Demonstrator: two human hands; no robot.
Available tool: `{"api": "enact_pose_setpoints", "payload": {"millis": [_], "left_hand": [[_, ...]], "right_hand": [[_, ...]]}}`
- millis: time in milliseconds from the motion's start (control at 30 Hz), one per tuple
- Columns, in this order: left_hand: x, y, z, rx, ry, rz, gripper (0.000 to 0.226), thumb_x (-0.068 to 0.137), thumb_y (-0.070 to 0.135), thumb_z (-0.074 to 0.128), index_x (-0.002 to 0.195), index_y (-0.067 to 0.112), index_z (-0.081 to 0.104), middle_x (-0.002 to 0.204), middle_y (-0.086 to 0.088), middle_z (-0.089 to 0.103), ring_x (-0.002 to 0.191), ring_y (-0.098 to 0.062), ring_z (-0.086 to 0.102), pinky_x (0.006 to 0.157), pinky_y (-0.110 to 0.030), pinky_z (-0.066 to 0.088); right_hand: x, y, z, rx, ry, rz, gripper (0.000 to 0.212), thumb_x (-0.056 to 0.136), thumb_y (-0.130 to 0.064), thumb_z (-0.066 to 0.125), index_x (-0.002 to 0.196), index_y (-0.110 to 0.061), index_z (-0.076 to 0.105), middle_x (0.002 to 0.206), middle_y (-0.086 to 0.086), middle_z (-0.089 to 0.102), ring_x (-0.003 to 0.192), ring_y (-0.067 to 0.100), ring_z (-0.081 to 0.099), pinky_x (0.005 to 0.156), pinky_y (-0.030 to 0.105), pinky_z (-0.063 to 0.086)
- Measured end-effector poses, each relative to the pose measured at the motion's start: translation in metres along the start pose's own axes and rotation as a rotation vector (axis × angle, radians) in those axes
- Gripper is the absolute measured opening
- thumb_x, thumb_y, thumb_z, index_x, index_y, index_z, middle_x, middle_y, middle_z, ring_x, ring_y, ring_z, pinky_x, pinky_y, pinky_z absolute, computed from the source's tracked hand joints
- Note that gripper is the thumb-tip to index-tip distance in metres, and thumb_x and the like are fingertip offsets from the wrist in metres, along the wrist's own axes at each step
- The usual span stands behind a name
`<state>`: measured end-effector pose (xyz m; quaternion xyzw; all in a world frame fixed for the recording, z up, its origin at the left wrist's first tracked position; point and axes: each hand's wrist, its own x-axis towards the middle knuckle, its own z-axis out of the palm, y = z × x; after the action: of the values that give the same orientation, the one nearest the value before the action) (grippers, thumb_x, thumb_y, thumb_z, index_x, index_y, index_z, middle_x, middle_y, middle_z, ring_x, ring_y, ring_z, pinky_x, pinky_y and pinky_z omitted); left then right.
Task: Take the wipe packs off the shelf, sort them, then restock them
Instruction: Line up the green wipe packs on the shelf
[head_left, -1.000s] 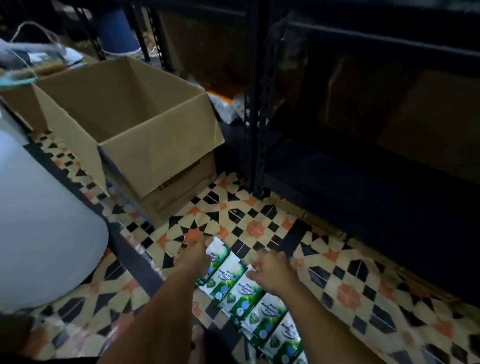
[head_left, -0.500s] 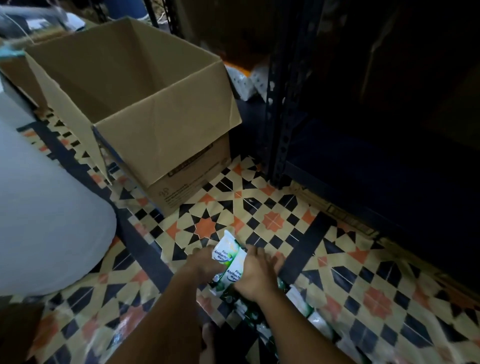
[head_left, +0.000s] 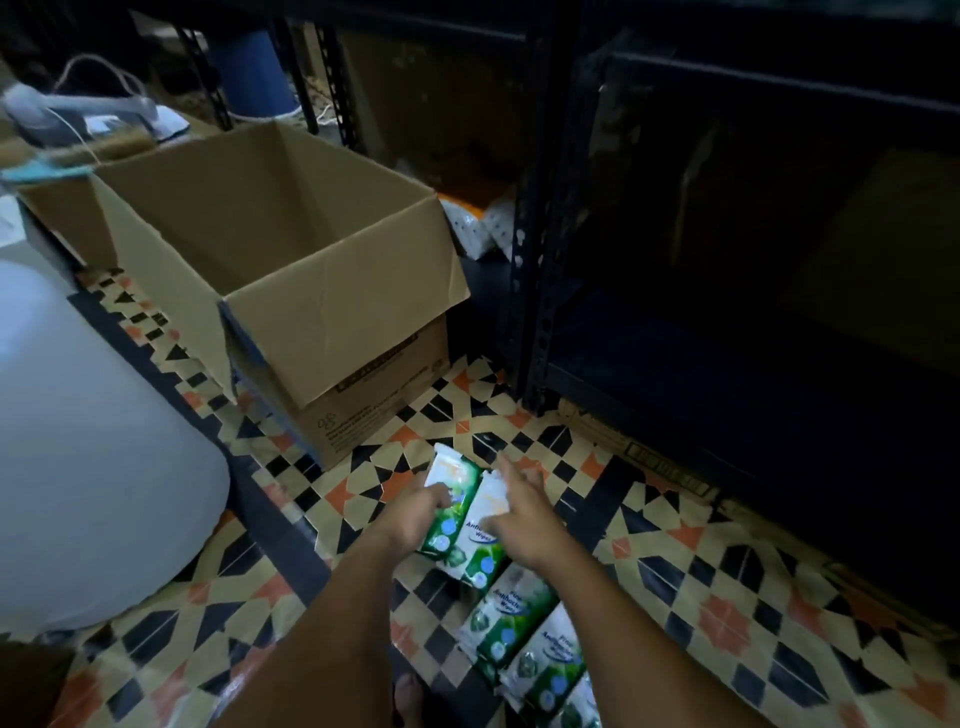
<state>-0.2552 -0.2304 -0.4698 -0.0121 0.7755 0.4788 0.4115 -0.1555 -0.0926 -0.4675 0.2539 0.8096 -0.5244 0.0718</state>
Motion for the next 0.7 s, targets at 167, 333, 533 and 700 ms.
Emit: {"api": "enact_pose_setpoints", "payload": {"millis": [167, 333, 533, 700], "left_hand": [[-0.030, 0.064, 0.032, 0.018, -0.092, 0.251, 0.026, 0.095, 0.005, 0.046, 0.115, 0.016, 0.060, 0.093, -0.012, 0.073, 0.075, -0.027, 0.071, 0.066, -0.033, 0.056], [-0.066, 0.137, 0.062, -0.006, -0.115, 0.550, 0.040, 0.092, 0.004, 0.051, 0.120, 0.030, 0.061, 0.108, -0.004, 0.073, 0.092, -0.022, 0.073, 0.085, -0.044, 0.058], [-0.120, 0.240, 0.076, 0.024, -0.109, 0.932, 0.047, 0.084, 0.027, 0.060, 0.125, 0.050, 0.062, 0.120, 0.010, 0.072, 0.111, -0.016, 0.069, 0.099, -0.050, 0.053], [-0.166, 0.329, 0.063, -0.025, -0.006, 1.138, 0.057, 0.081, 0.040, 0.065, 0.137, 0.043, 0.057, 0.122, 0.013, 0.071, 0.114, -0.014, 0.067, 0.103, -0.052, 0.050]], "right_hand": [[-0.028, -0.020, -0.070, 0.095, 0.288, -0.120, 0.073, 0.074, -0.002, 0.082, 0.128, -0.038, 0.049, 0.126, -0.002, 0.048, 0.113, 0.013, 0.052, 0.092, 0.031, 0.047], [-0.061, -0.061, -0.150, 0.151, 0.495, -0.269, 0.061, 0.064, -0.004, 0.087, 0.106, -0.038, 0.058, 0.113, -0.007, 0.060, 0.107, 0.011, 0.060, 0.090, 0.035, 0.054], [-0.099, -0.139, -0.243, 0.228, 0.683, -0.485, 0.055, 0.062, 0.005, 0.087, 0.097, -0.032, 0.065, 0.105, -0.010, 0.066, 0.098, 0.009, 0.066, 0.083, 0.033, 0.058], [-0.117, -0.220, -0.299, 0.327, 0.764, -0.632, 0.054, 0.061, 0.005, 0.087, 0.096, -0.030, 0.066, 0.110, -0.006, 0.065, 0.096, 0.017, 0.068, 0.075, 0.040, 0.062]]}}
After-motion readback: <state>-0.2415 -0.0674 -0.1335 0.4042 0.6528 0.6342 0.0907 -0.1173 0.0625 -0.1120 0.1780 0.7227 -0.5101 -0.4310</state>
